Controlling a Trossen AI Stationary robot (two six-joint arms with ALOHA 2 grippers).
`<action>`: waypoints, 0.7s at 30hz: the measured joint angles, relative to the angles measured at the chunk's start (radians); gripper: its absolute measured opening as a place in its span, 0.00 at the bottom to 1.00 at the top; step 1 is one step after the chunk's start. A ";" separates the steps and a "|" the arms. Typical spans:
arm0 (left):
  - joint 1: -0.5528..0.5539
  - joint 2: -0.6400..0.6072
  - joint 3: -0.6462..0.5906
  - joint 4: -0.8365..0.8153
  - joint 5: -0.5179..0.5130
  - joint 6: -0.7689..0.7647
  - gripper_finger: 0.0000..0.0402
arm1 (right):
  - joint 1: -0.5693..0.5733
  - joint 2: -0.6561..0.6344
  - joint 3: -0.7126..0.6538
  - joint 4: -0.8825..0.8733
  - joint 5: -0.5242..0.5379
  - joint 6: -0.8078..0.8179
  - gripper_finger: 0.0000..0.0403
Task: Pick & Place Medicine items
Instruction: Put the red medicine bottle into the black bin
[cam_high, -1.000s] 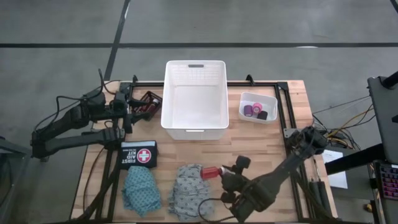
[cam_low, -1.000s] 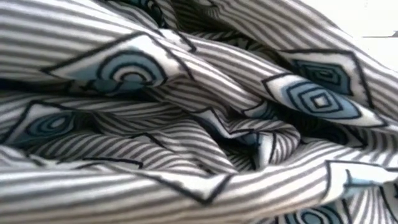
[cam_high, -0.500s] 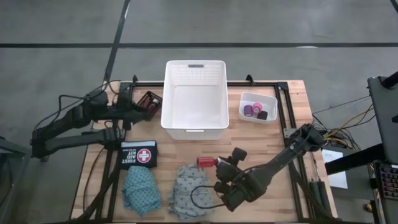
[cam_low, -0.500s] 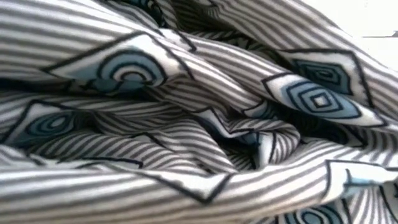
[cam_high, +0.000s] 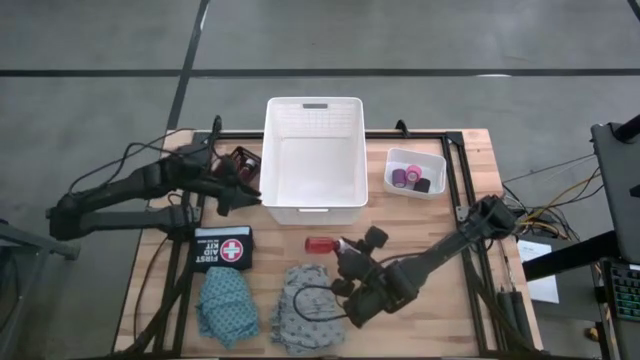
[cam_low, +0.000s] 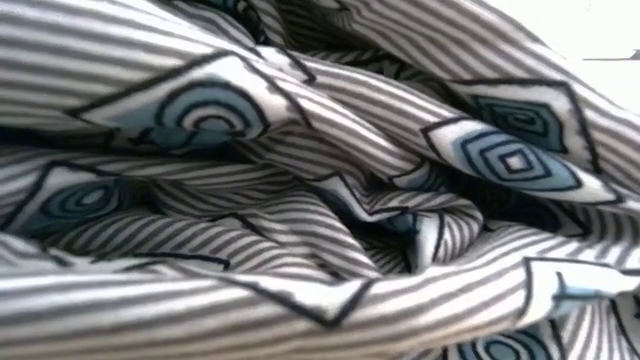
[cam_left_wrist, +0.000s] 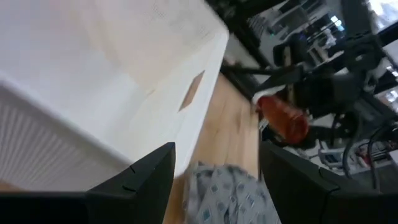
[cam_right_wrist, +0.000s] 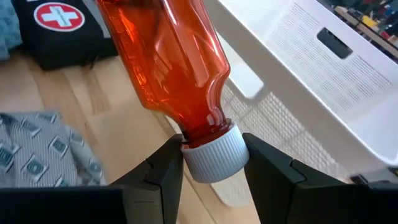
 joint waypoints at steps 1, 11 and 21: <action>0.000 0.000 0.000 0.022 0.000 0.001 0.60 | -0.010 0.000 0.000 0.020 -0.002 -0.024 0.35; -0.014 -0.094 0.014 0.076 -0.002 -0.045 0.60 | -0.069 0.000 0.000 0.107 -0.077 -0.113 0.35; -0.248 -0.133 0.014 0.223 -0.169 0.003 0.60 | -0.089 0.000 0.000 0.119 -0.075 -0.114 0.35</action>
